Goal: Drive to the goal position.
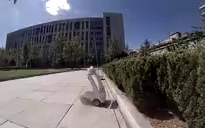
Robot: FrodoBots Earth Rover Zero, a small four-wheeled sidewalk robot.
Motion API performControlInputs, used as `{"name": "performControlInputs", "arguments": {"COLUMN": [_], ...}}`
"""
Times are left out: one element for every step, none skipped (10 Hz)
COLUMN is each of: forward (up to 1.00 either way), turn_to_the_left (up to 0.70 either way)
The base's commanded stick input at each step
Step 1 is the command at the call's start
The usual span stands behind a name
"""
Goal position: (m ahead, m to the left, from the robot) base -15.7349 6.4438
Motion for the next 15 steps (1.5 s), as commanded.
{"name": "performControlInputs", "arguments": {"forward": [0.01,0.04,0.01,0.03,0.04,0.04,0.04,0.04,0.01,0.02,0.04,0.02,0.01,0.04,0.01], "turn_to_the_left": [0.00,0.00,0.00,0.00,0.00,0.00,0.00,0.00,0.00,0.00,0.00,0.00,0.00,0.00,0.00]}}
